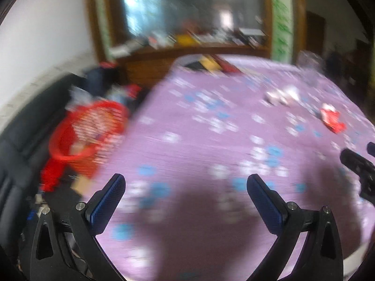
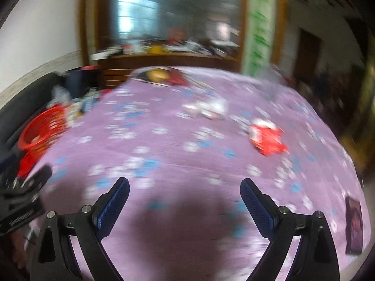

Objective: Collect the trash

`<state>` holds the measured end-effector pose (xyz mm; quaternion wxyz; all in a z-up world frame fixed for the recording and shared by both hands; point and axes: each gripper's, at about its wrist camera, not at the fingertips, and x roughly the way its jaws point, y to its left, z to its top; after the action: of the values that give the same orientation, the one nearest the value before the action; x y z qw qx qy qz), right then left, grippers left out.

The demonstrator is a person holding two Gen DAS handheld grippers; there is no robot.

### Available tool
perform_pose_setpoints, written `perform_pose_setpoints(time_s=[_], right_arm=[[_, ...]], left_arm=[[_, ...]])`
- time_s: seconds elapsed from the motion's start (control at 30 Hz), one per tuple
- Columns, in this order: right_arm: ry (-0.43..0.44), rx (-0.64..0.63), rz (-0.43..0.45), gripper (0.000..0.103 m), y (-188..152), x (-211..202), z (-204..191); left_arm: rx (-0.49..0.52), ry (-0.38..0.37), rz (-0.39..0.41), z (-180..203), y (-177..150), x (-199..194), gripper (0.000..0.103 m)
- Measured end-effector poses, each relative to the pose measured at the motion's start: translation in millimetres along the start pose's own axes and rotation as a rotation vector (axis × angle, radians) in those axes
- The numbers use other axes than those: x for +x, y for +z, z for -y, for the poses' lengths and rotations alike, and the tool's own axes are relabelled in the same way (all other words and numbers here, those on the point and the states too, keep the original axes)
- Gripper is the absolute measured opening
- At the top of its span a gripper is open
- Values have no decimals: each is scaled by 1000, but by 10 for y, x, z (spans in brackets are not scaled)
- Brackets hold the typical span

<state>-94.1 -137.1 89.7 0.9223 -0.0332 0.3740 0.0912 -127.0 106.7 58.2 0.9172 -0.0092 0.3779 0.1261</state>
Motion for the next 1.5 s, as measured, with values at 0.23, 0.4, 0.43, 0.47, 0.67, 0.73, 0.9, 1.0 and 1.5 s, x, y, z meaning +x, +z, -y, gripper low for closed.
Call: perform_pose_setpoints(time_s=[0.23,0.4,0.43,0.47,0.67,0.73,0.9,1.0,1.5], right_arm=[[-93,175,-176,102,20,625,899],[-50,222,-222,103,-7,849,1086],[-30,227,-240,103,-9,906,1099],[-32,220,-243,103,5,928,1098],[-71,163,-246,103,68,1030,988],[-109,119,-246,103,85,1104,925],[-105,127,-245,103,86,1097,958],[-105,127,-246,103,92,1102,964],[-105,127,-246,103,90,1100,961]], left_arm=[[59,-126,-144,786,288,564,103],[112,-157,-220,1184,295,828,103],[119,-157,-225,1217,283,857,103],[125,-157,-230,1241,275,886,103],[101,-175,-227,1296,315,1040,103],[102,-175,-218,1309,329,1067,103],[100,-175,-223,1338,380,1123,103],[99,-177,-224,1333,384,1129,103],[100,-177,-224,1327,377,1125,103]])
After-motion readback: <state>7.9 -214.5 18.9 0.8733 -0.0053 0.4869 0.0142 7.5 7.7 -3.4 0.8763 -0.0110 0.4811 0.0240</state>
